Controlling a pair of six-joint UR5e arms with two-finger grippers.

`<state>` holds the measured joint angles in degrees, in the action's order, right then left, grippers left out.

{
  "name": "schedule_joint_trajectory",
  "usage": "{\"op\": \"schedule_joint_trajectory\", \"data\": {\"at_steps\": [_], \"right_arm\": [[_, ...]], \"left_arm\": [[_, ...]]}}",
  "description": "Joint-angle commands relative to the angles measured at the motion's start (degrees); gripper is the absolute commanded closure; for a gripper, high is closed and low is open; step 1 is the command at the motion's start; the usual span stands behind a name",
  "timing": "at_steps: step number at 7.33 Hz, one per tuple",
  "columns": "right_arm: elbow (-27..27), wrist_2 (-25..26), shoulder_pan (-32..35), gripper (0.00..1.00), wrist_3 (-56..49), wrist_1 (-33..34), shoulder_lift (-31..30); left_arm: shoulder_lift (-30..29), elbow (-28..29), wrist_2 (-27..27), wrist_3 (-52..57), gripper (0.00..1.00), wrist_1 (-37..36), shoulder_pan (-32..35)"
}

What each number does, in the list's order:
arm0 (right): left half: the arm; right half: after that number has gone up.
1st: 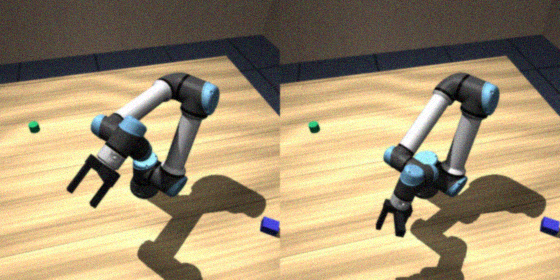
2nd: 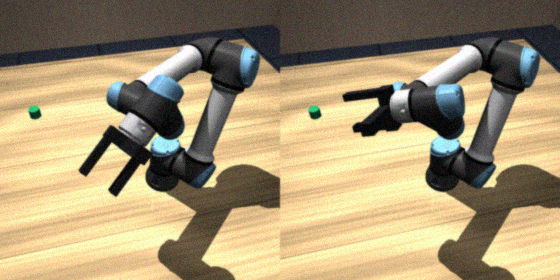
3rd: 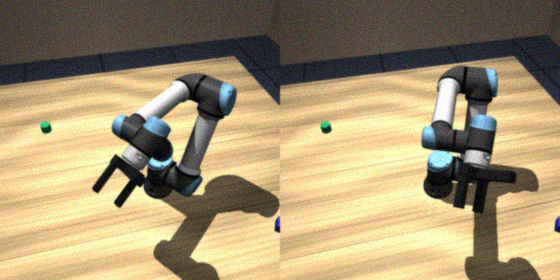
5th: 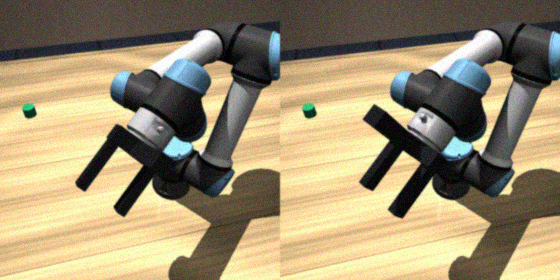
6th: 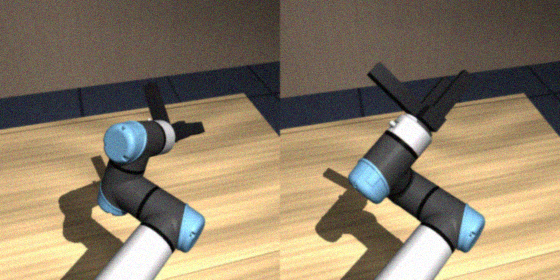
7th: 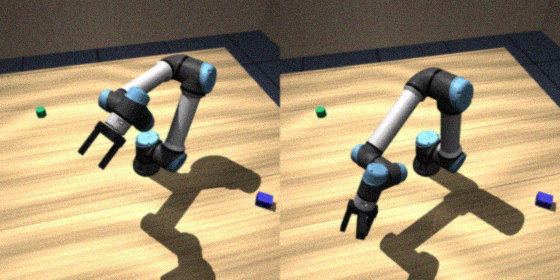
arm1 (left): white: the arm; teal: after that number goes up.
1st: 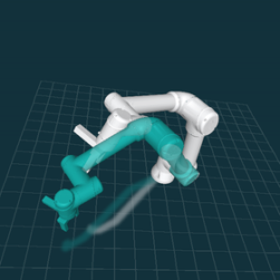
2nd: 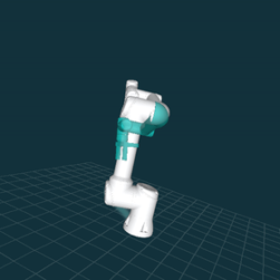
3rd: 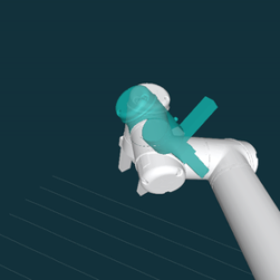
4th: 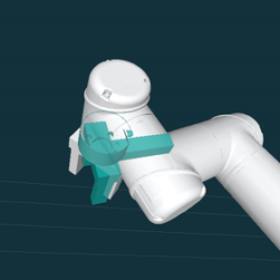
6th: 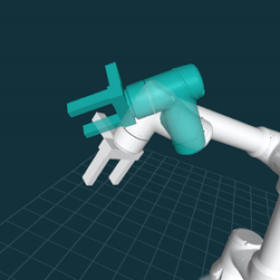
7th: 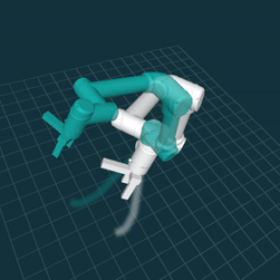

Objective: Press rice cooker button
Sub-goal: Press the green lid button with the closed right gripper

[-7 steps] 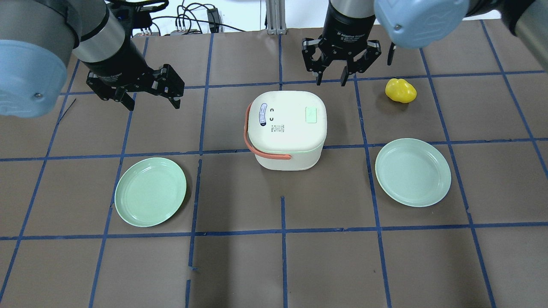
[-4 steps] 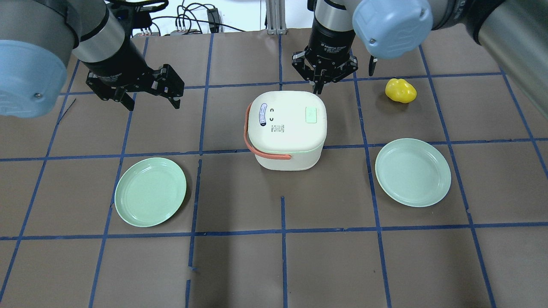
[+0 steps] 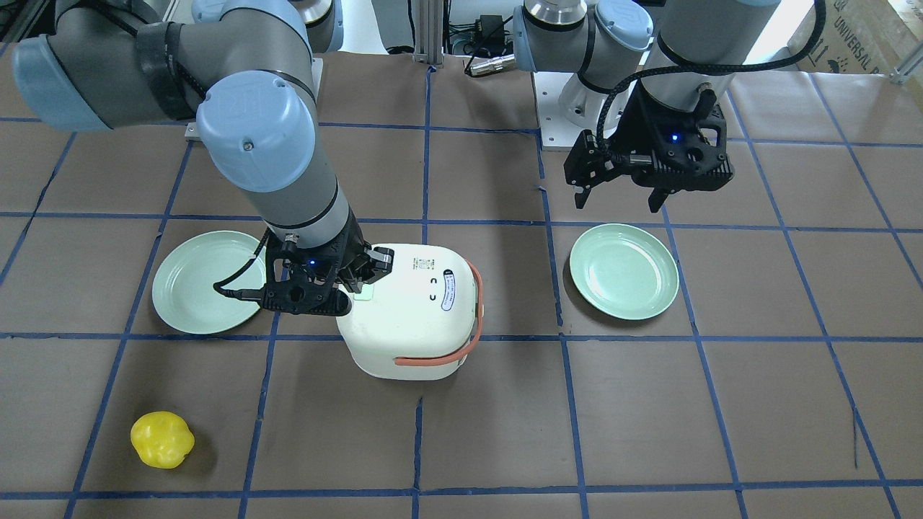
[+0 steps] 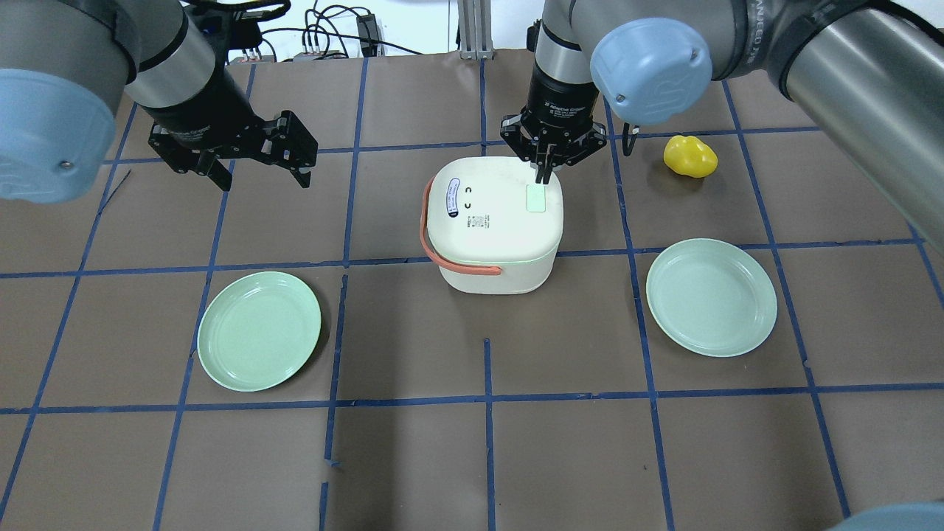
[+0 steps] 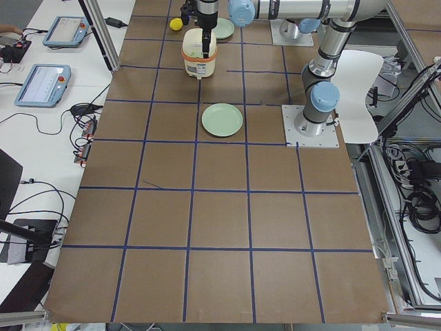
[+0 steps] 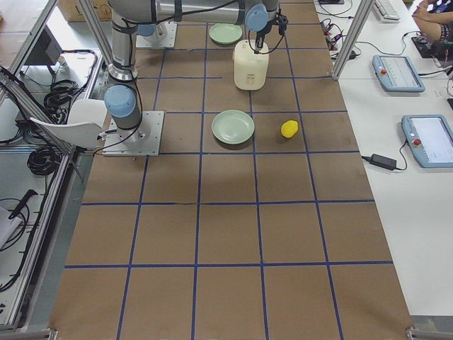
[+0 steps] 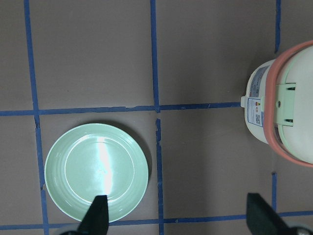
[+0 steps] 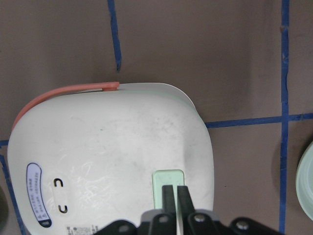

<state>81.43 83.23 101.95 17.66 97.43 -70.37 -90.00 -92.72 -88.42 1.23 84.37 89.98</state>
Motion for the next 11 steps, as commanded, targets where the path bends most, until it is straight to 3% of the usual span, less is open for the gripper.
{"op": "schedule_joint_trajectory", "data": {"at_steps": [1,11], "right_arm": [[0.74,0.0,0.0,0.84,0.18,0.56,0.06],[3.47,-0.09,0.09,0.86,0.09,4.52,-0.03]], "left_arm": [[0.0,0.0,-0.09,0.0,0.0,0.0,-0.07],[0.0,0.0,-0.09,0.0,0.0,0.0,0.02]]}}
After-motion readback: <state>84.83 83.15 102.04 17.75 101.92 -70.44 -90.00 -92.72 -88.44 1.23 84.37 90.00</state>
